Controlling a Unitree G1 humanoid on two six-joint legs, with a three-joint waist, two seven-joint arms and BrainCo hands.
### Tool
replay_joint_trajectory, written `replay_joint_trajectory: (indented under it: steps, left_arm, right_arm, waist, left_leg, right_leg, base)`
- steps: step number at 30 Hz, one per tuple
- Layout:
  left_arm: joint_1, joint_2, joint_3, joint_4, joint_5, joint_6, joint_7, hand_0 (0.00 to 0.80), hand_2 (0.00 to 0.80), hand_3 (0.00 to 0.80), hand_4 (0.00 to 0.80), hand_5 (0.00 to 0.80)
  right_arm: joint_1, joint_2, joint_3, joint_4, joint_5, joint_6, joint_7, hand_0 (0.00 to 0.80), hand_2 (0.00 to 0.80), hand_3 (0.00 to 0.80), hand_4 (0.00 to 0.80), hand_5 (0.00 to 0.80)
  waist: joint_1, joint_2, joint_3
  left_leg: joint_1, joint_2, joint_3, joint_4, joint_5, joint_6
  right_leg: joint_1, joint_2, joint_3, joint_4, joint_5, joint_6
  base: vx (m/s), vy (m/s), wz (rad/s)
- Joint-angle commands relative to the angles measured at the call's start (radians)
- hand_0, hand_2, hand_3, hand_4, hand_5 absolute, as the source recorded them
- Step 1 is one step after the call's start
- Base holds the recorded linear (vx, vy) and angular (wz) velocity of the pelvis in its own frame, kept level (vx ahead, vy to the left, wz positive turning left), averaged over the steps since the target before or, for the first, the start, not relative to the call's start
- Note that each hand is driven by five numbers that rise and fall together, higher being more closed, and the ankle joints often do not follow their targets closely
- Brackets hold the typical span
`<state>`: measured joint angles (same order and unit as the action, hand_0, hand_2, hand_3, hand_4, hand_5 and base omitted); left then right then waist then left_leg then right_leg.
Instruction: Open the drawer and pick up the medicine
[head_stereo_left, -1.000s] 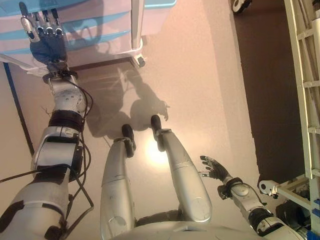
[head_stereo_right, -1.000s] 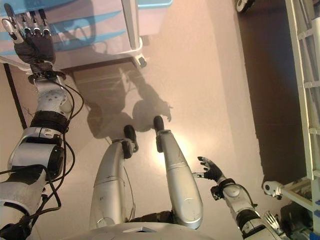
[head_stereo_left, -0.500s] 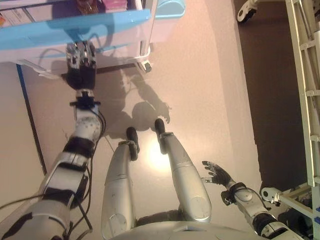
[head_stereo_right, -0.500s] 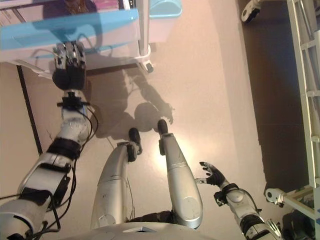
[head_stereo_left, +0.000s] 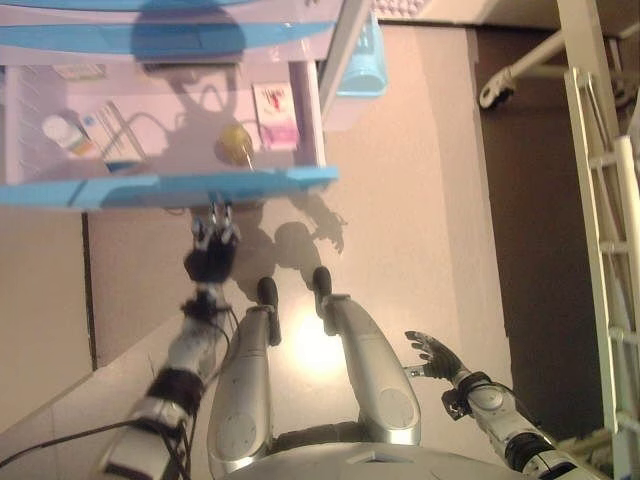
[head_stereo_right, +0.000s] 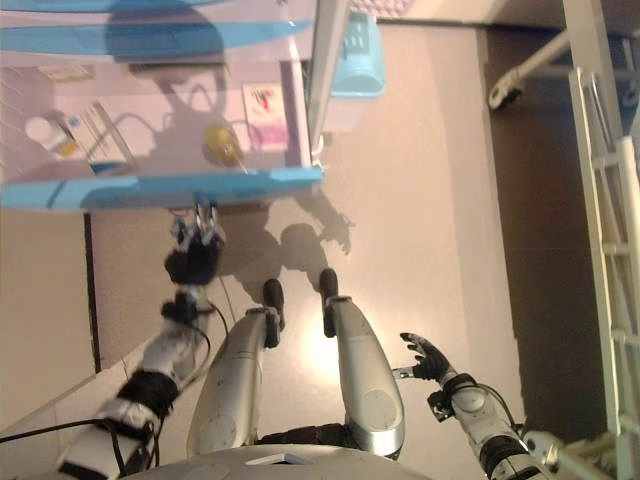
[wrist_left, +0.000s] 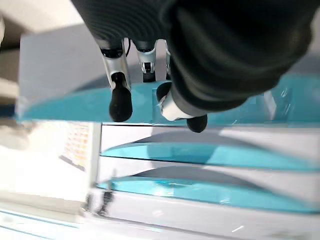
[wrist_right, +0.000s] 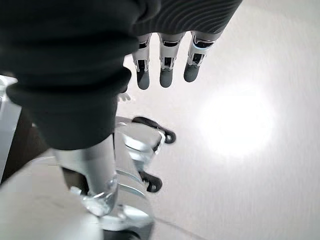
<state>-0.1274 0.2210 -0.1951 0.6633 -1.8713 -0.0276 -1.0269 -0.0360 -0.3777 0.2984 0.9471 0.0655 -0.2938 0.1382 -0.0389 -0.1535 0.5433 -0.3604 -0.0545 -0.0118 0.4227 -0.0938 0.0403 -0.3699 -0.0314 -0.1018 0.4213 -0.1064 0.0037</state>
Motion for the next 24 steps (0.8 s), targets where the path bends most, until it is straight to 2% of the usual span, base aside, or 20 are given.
replay_joint_trajectory:
  steps: [1, 2, 3, 4, 6, 11, 14, 15, 16, 18, 21, 24]
  left_arm:
    - [0.03, 0.027, 0.151, -0.003, -0.014, 0.183, -0.342, 0.8, 0.8, 0.8, 0.8, 0.8]
    - [0.059, 0.028, 0.166, 0.045, 0.005, 0.21, -0.339, 0.8, 0.8, 0.8, 0.8, 0.8]
    - [0.089, 0.028, 0.186, 0.106, 0.002, 0.27, -0.332, 0.8, 0.8, 0.8, 0.8, 0.8]
    - [0.115, 0.027, 0.197, 0.152, 0.038, 0.287, -0.334, 0.8, 0.8, 0.8, 0.8, 0.8]
    - [0.167, 0.012, 0.242, 0.259, 0.101, 0.347, -0.291, 0.8, 0.8, 0.8, 0.8, 0.8]
    - [0.234, -0.027, 0.326, 0.4, 0.261, 0.333, -0.078, 0.8, 0.8, 0.8, 0.8, 0.8]
    - [0.257, -0.026, 0.358, 0.474, 0.396, 0.249, 0.083, 0.8, 0.8, 0.8, 0.8, 0.8]
    - [0.259, -0.021, 0.362, 0.499, 0.451, 0.173, 0.153, 0.458, 0.458, 0.458, 0.458, 0.458]
    - [0.252, -0.015, 0.373, 0.532, 0.51, 0.07, 0.263, 0.0, 0.0, 0.0, 0.0, 0.0]
    - [0.238, -0.007, 0.4, 0.581, 0.59, -0.049, 0.4, 0.0, 0.0, 0.0, 0.0, 0.0]
    - [0.221, 0.004, 0.417, 0.623, 0.699, -0.139, 0.538, 0.0, 0.0, 0.0, 0.0, 0.0]
    - [0.204, 0.011, 0.393, 0.629, 0.87, -0.239, 0.663, 0.0, 0.0, 0.0, 0.0, 0.0]
  right_arm:
    - [0.006, -0.014, -0.055, -0.055, -0.011, 0.003, 0.001, 0.0, 0.0, 0.0, 0.0, 0.0]
    - [0.005, -0.019, -0.066, -0.049, -0.024, 0.0, 0.01, 0.0, 0.0, 0.0, 0.0, 0.0]
    - [0.005, -0.027, -0.077, -0.036, -0.038, -0.011, 0.021, 0.0, 0.0, 0.0, 0.0, 0.0]
    - [0.003, -0.034, -0.083, -0.025, -0.043, -0.014, 0.03, 0.0, 0.0, 0.0, 0.0, 0.0]
    - [0.0, -0.04, -0.096, 0.011, -0.06, -0.037, 0.043, 0.0, 0.0, 0.0, 0.0, 0.0]
    - [-0.004, -0.031, -0.133, 0.103, -0.059, -0.081, 0.036, 0.0, 0.0, 0.0, 0.0, 0.0]
    - [-0.003, -0.027, -0.164, 0.154, -0.062, -0.099, 0.028, 0.0, 0.0, 0.0, 0.0, 0.0]
    - [-0.002, -0.028, -0.174, 0.166, -0.062, -0.098, 0.024, 0.0, 0.0, 0.0, 0.0, 0.0]
    - [-0.002, -0.025, -0.184, 0.181, -0.059, -0.1, 0.013, 0.0, 0.0, 0.0, 0.0, 0.0]
    - [-0.004, -0.019, -0.199, 0.209, -0.062, -0.099, -0.014, 0.0, 0.0, 0.0, 0.0, 0.0]
    - [0.001, -0.021, -0.22, 0.254, -0.076, -0.122, -0.094, 0.0, 0.0, 0.0, 0.0, 0.0]
    - [0.003, -0.027, -0.236, 0.263, -0.093, -0.128, -0.193, 0.0, 0.0, 0.0, 0.0, 0.0]
  waist:
    - [0.102, 0.031, -0.043]
    - [0.107, 0.036, -0.046]
    - [0.117, 0.043, -0.045]
    - [0.122, 0.049, -0.048]
    - [0.137, 0.058, -0.06]
    - [0.169, 0.08, -0.095]
    - [0.182, 0.098, -0.123]
    - [0.183, 0.103, -0.133]
    - [0.184, 0.108, -0.144]
    - [0.182, 0.114, -0.163]
    - [0.175, 0.121, -0.198]
    - [0.164, 0.121, -0.231]
  left_leg:
    - [-0.028, -0.002, 0.033, 0.046, -0.053, -0.049]
    - [-0.017, 0.0, 0.032, 0.028, -0.04, -0.056]
    - [0.004, 0.006, 0.032, 0.009, -0.029, -0.062]
    - [0.015, 0.01, 0.033, -0.004, -0.02, -0.069]
    - [0.039, 0.02, 0.032, -0.031, -0.003, -0.082]
    - [0.071, 0.024, 0.026, -0.06, 0.017, -0.101]
    - [0.096, 0.015, 0.015, -0.078, 0.023, -0.105]
    - [0.107, 0.012, 0.012, -0.085, 0.024, -0.106]
    - [0.119, 0.006, 0.007, -0.093, 0.025, -0.104]
    - [0.139, -0.001, 0.0, -0.105, 0.026, -0.105]
    - [0.175, -0.013, -0.01, -0.126, 0.023, -0.103]
    - [0.213, -0.018, -0.016, -0.15, 0.017, -0.096]
  right_leg:
    - [0.078, 0.021, -0.069, -0.065, -0.009, -0.011]
    - [0.089, 0.015, -0.081, -0.076, -0.009, -0.012]
    - [0.113, 0.01, -0.096, -0.086, -0.014, -0.013]
    - [0.128, 0.005, -0.107, -0.093, -0.016, -0.012]
    - [0.163, -0.006, -0.142, -0.116, -0.021, -0.011]
    - [0.233, -0.023, -0.208, -0.166, -0.027, -0.009]
    - [0.262, -0.035, -0.228, -0.171, -0.038, -0.009]
    - [0.272, -0.038, -0.231, -0.172, -0.042, -0.01]
    - [0.282, -0.042, -0.235, -0.173, -0.046, -0.011]
    - [0.299, -0.046, -0.237, -0.173, -0.056, -0.013]
    - [0.33, -0.05, -0.235, -0.183, -0.063, -0.016]
    - [0.357, -0.05, -0.225, -0.198, -0.062, -0.014]
  base:
    - [-0.079, -0.113, 0.8]
    - [-0.072, -0.085, 0.92]
    - [-0.067, -0.078, 0.85]
    - [-0.054, -0.087, 0.46]
    - [-0.055, -0.121, -0.07]
    - [-0.018, -0.105, 0.3]
    - [0.021, -0.01, 0.27]
    - [0.049, 0.017, 0.31]
    - [0.054, 0.024, 0.37]
    - [0.053, 0.038, 0.35]
    - [0.08, 0.074, 0.25]
    - [0.088, 0.053, 0.12]
